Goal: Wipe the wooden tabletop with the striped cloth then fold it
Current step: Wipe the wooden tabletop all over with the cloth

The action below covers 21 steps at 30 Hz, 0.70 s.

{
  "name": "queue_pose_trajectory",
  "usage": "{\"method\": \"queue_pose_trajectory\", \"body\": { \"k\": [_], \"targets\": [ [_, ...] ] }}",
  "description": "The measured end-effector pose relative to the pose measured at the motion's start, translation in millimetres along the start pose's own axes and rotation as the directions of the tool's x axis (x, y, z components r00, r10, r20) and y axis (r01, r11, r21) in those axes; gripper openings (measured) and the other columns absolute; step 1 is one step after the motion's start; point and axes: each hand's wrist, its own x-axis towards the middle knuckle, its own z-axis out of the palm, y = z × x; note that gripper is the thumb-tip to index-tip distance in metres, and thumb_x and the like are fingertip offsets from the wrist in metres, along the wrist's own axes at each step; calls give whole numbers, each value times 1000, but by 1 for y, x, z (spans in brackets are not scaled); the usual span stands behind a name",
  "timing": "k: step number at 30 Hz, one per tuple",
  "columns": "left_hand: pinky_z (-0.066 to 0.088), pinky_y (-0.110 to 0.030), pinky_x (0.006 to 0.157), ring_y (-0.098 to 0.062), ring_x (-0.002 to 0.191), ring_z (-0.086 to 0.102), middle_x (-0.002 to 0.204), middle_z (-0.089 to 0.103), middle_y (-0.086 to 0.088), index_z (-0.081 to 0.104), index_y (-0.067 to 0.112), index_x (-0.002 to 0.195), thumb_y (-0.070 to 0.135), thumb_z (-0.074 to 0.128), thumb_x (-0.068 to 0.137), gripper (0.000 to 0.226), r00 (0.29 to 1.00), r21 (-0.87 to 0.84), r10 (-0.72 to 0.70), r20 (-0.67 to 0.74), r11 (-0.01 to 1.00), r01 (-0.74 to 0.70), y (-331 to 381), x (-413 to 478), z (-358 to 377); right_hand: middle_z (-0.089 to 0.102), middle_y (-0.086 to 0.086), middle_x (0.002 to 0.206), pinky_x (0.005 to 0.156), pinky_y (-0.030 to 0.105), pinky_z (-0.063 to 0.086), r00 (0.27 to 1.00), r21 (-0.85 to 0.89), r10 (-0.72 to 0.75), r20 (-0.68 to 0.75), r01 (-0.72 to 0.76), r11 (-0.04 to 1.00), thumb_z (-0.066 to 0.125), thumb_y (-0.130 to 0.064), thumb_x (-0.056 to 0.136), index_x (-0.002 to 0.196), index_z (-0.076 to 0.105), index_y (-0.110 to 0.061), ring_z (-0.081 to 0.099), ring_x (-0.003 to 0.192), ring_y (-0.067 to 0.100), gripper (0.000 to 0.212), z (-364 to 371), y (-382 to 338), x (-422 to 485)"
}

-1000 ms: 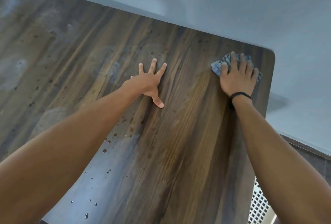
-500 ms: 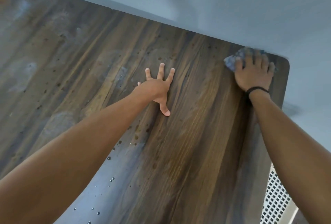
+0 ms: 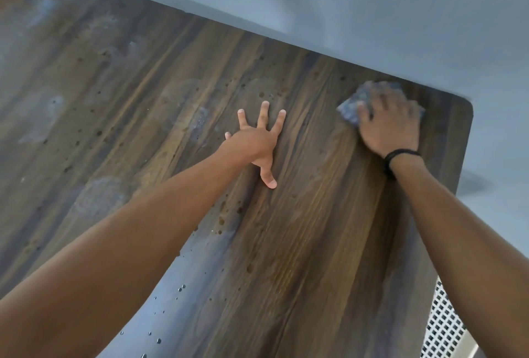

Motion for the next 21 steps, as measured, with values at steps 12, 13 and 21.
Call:
{"method": "queue_pose_trajectory", "body": {
  "k": [12,13,21],
  "targets": [
    [22,-74,107,-57,137,-30,145,-54,-2,-45,34,139,52,91,55,161,1000,-9,7,-12,1000,-7,-1,0,0,16,9,168,124,54,3,996,10,83,42,-84,996,21,-51,105,161,19,-26,13,154,34,61,3,-27,29],
    [23,-74,107,-57,137,-30,145,-54,-2,-45,34,138,52,91,55,161,1000,-6,5,-8,1000,-5,0,0,0,18,9,168,123,53,5,999,-1,4,51,-4,1000,22,-52,105,160,20,-27,15,153,32,61,4,-28,28],
    [22,-75,107,-57,136,-31,144,-56,-2,-46,35,138,51,92,56,160,1000,-17,5,1,1000,-5,0,-1,0,18,5,168,123,52,8,982,-22,-161,100,163,986,21,-53,105,160,21,-29,15,154,29,60,3,-23,31]
  ]
}}
